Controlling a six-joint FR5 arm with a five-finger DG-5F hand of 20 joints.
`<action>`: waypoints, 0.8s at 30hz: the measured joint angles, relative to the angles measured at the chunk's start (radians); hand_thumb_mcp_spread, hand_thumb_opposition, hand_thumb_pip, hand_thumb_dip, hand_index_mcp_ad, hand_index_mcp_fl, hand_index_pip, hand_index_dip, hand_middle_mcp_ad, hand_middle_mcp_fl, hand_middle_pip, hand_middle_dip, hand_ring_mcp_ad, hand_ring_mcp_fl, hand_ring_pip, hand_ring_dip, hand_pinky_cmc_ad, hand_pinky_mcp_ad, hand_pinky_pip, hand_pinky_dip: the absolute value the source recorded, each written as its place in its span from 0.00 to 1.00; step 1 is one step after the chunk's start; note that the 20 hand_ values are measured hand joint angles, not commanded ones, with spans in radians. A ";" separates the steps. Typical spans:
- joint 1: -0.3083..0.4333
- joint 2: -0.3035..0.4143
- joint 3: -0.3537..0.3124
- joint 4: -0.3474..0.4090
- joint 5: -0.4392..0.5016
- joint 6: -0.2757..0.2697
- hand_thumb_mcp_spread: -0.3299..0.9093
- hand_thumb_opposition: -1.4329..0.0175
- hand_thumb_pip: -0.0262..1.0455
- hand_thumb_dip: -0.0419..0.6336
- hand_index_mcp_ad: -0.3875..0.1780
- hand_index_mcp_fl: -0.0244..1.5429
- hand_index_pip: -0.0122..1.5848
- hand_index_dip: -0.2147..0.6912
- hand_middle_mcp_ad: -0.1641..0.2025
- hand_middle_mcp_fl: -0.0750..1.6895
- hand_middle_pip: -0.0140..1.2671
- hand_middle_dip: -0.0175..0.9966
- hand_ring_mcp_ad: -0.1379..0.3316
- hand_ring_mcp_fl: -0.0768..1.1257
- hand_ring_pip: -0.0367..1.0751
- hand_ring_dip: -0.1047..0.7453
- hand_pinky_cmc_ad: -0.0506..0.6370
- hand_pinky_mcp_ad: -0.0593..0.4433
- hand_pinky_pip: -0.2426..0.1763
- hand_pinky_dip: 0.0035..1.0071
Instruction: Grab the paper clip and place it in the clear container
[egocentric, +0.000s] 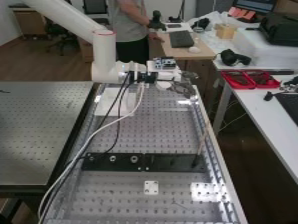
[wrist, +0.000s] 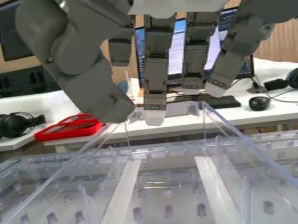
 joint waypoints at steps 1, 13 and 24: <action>-0.001 0.002 0.001 -0.002 0.000 -0.002 0.61 0.43 0.85 0.60 0.40 0.02 0.24 0.02 0.42 0.19 0.67 0.51 0.56 0.06 0.66 0.30 0.66 0.60 0.40 0.98; -0.066 0.171 -0.039 -0.055 -0.021 -0.005 0.59 0.44 0.85 0.60 0.40 0.02 0.18 0.02 0.43 0.17 0.57 0.50 0.56 0.07 0.57 0.28 0.61 0.60 0.36 0.99; -0.167 0.384 -0.053 -0.232 -0.076 0.046 0.52 0.46 0.63 0.53 0.41 0.06 0.10 0.04 0.50 0.14 0.29 0.50 0.57 0.06 0.46 0.31 0.61 0.67 0.33 0.93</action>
